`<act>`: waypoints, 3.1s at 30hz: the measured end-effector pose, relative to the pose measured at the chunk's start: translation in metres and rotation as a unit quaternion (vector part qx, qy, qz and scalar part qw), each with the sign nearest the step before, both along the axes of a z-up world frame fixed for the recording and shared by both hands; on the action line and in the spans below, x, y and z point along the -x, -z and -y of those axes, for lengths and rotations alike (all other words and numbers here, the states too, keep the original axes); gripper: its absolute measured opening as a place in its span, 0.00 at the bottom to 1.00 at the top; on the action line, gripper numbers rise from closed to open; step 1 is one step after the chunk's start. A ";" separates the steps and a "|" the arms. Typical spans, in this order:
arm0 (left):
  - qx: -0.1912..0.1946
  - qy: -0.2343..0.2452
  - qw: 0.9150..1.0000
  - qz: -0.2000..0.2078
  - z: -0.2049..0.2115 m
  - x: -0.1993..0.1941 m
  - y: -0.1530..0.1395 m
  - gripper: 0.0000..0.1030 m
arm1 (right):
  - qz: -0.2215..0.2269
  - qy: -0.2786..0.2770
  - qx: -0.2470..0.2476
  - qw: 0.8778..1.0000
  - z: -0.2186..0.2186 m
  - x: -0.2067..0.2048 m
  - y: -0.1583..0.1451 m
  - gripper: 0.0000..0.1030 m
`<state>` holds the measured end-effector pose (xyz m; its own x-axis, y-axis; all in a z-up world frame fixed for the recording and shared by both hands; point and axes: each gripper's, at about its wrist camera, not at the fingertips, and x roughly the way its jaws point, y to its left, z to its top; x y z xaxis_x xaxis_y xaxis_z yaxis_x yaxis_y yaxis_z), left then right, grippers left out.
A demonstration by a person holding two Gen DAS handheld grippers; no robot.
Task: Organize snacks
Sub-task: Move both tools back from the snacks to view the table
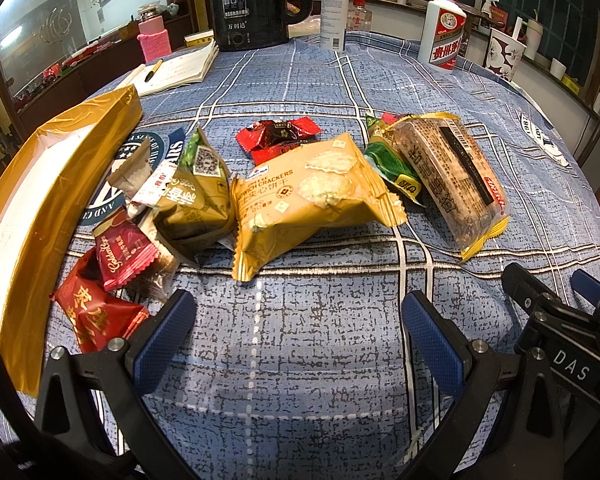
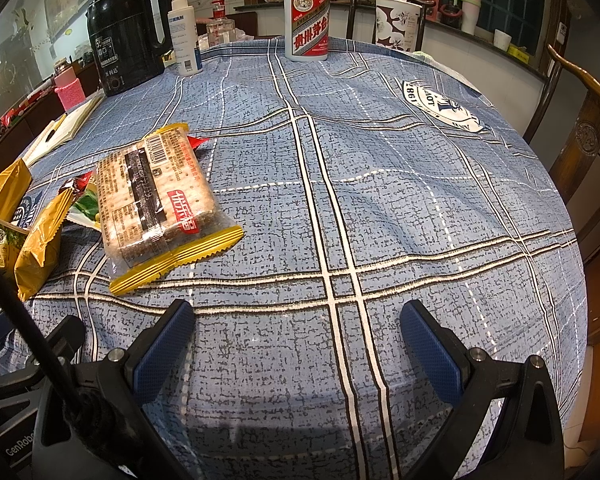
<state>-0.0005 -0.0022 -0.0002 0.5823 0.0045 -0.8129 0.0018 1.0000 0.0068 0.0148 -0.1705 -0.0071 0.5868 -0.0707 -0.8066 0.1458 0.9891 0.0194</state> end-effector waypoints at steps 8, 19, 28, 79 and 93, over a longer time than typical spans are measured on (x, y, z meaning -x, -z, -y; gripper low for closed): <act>0.001 0.059 0.998 -0.006 -0.003 0.006 -0.001 1.00 | -0.008 -0.011 0.001 1.000 0.002 0.001 -0.001 1.00; -0.006 0.101 0.994 -0.053 -0.002 0.011 -0.005 1.00 | -0.017 -0.029 -0.001 0.999 0.000 0.004 -0.002 1.00; 0.006 0.082 0.996 0.014 -0.020 0.046 -0.044 0.92 | 0.053 0.013 0.057 0.997 0.001 0.037 -0.032 1.00; 0.020 0.092 0.989 0.116 -0.051 0.109 -0.103 0.91 | 0.112 -0.003 0.128 0.985 -0.034 0.091 -0.085 1.00; 0.022 0.087 0.990 0.111 -0.056 0.104 -0.098 0.91 | 0.104 -0.009 0.127 0.986 -0.037 0.087 -0.081 1.00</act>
